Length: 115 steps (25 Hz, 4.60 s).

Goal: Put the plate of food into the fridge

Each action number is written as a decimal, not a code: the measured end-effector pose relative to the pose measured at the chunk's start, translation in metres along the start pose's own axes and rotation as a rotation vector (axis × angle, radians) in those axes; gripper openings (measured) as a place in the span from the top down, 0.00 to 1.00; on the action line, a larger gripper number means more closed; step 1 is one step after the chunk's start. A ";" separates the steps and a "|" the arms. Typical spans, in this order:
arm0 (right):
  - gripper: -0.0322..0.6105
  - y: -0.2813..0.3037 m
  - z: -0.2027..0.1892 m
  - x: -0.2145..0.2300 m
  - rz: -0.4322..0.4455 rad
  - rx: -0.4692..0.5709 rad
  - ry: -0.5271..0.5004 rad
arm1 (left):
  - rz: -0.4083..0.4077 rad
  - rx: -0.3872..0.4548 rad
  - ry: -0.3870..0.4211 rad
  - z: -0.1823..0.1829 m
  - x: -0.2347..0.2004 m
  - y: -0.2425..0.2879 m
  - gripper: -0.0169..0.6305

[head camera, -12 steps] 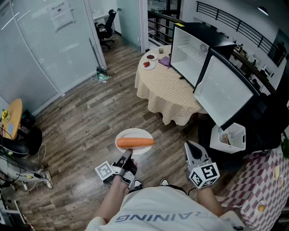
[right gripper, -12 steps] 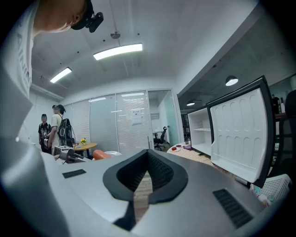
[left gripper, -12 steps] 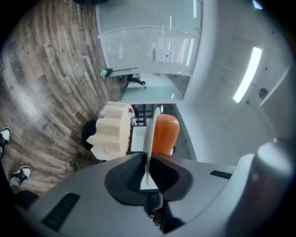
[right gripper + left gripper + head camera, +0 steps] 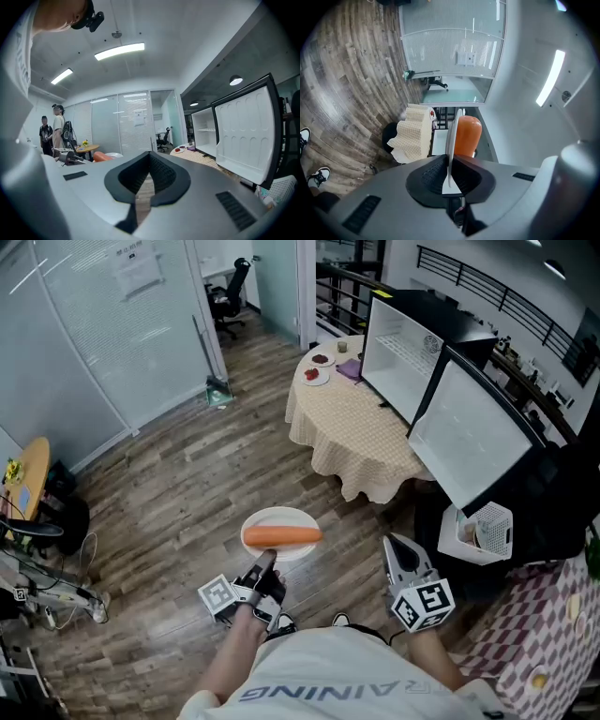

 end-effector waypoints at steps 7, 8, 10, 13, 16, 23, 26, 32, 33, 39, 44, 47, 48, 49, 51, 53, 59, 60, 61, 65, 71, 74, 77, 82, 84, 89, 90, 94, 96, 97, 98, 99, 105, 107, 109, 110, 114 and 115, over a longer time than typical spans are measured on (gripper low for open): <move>0.92 0.007 -0.006 -0.007 0.020 -0.016 0.048 | 0.000 0.012 -0.010 0.008 -0.002 -0.008 0.93; 0.92 0.010 -0.009 -0.009 0.019 -0.025 0.051 | 0.000 0.013 -0.013 0.009 -0.003 -0.011 0.93; 0.92 0.017 -0.014 -0.015 0.020 -0.040 0.062 | 0.001 0.016 -0.017 0.015 -0.005 -0.017 0.93; 0.92 0.031 -0.020 -0.032 0.034 -0.055 0.064 | 0.001 0.026 -0.031 0.028 -0.009 -0.030 0.93; 0.92 0.045 -0.027 -0.056 0.049 -0.066 0.054 | 0.003 0.040 -0.038 0.046 -0.014 -0.049 0.93; 0.92 0.067 -0.041 -0.100 0.065 -0.076 0.038 | 0.010 0.056 -0.021 0.088 -0.028 -0.081 0.93; 0.92 0.074 -0.043 -0.105 0.068 -0.094 0.032 | 0.007 0.081 -0.046 0.098 -0.032 -0.084 0.93; 0.92 0.099 -0.044 -0.098 0.071 -0.118 0.040 | 0.011 0.091 -0.033 0.117 -0.035 -0.071 0.93; 0.92 0.106 -0.044 -0.097 0.074 -0.121 0.043 | 0.012 0.090 -0.031 0.122 -0.035 -0.067 0.93; 0.92 0.152 -0.042 -0.079 0.099 -0.126 0.050 | 0.015 0.096 -0.044 0.143 -0.039 -0.028 0.93; 0.92 0.190 -0.028 -0.045 0.095 -0.118 0.061 | 0.015 0.080 -0.029 0.160 -0.034 0.026 0.93; 0.92 0.211 -0.017 -0.022 0.095 -0.113 0.067 | 0.012 0.073 -0.020 0.170 -0.029 0.062 0.93; 0.92 0.217 -0.013 -0.014 0.096 -0.111 0.066 | 0.009 0.070 -0.016 0.171 -0.027 0.074 0.93; 0.92 0.223 -0.009 -0.005 0.096 -0.110 0.066 | 0.007 0.066 -0.014 0.172 -0.025 0.086 0.93; 0.92 0.233 -0.003 0.012 0.092 -0.105 0.070 | 0.008 0.060 -0.009 0.174 -0.022 0.108 0.93; 0.92 0.245 0.003 0.029 0.087 -0.101 0.075 | 0.012 0.054 -0.010 0.176 -0.020 0.130 0.93; 0.92 0.273 0.014 0.080 0.078 -0.104 0.095 | 0.009 0.036 -0.007 0.175 -0.013 0.195 0.93; 0.92 0.277 0.015 0.088 0.076 -0.104 0.101 | 0.011 0.032 -0.005 0.175 -0.012 0.204 0.93; 0.92 0.283 0.015 0.096 0.076 -0.105 0.108 | 0.013 0.029 -0.002 0.175 -0.012 0.213 0.93; 0.92 0.304 0.017 0.119 0.087 -0.108 0.118 | 0.018 0.018 0.007 0.177 -0.013 0.242 0.93; 0.92 0.327 0.023 0.153 0.081 -0.101 0.133 | 0.040 0.010 -0.008 0.179 -0.019 0.280 0.93; 0.92 0.335 0.021 0.164 0.060 -0.106 0.145 | 0.043 -0.017 -0.008 0.182 -0.019 0.297 0.93; 0.92 0.345 0.020 0.179 0.039 -0.102 0.147 | 0.041 -0.043 -0.005 0.188 -0.024 0.321 0.93; 0.92 0.365 0.024 0.207 -0.070 -0.069 0.164 | 0.019 -0.150 -0.018 0.203 -0.030 0.376 0.93; 0.92 0.375 0.029 0.212 -0.111 -0.059 0.162 | 0.015 -0.190 -0.010 0.214 -0.032 0.399 0.93; 0.92 0.407 0.041 0.223 -0.215 -0.042 0.164 | -0.007 -0.311 0.001 0.245 -0.033 0.458 0.93; 0.92 0.414 0.044 0.226 -0.239 -0.037 0.167 | -0.010 -0.342 0.004 0.250 -0.033 0.471 0.93; 0.92 0.448 0.054 0.226 -0.325 -0.016 0.174 | -0.022 -0.472 0.013 0.271 -0.032 0.517 0.93; 0.92 0.464 0.060 0.219 -0.351 -0.012 0.160 | -0.026 -0.524 0.013 0.280 -0.031 0.533 0.93; 0.92 0.469 0.062 0.216 -0.366 -0.010 0.154 | -0.028 -0.547 0.011 0.283 -0.031 0.539 0.93; 0.92 0.474 0.065 0.213 -0.382 -0.007 0.151 | -0.028 -0.569 0.008 0.286 -0.031 0.545 0.93; 0.92 0.477 0.066 0.212 -0.401 -0.003 0.151 | -0.027 -0.591 0.007 0.288 -0.032 0.552 0.93; 0.92 0.479 0.066 0.219 -0.531 -0.023 0.135 | -0.035 -0.689 -0.019 0.291 -0.043 0.591 0.93; 0.92 0.470 0.066 0.228 -0.574 -0.018 0.145 | -0.038 -0.722 -0.032 0.279 -0.044 0.602 0.93; 0.92 0.461 0.067 0.236 -0.606 -0.013 0.155 | -0.043 -0.761 -0.027 0.265 -0.042 0.612 0.93; 0.92 0.457 0.068 0.239 -0.618 -0.011 0.157 | -0.045 -0.778 -0.023 0.258 -0.041 0.616 0.93; 0.92 0.437 0.067 0.255 -0.655 0.007 0.181 | -0.042 -0.820 -0.021 0.228 -0.033 0.633 0.93; 0.92 0.430 0.066 0.261 -0.660 0.010 0.187 | -0.041 -0.824 -0.020 0.220 -0.031 0.637 0.93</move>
Point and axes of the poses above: the fingertips, and each gripper's own axes: y forward along the fingers, x to its right, z out of its top, the point moved 2 cm from there along -y, backward along the fingers, and after that the axes turned 4 degrees about y, right-handed, at the moved point
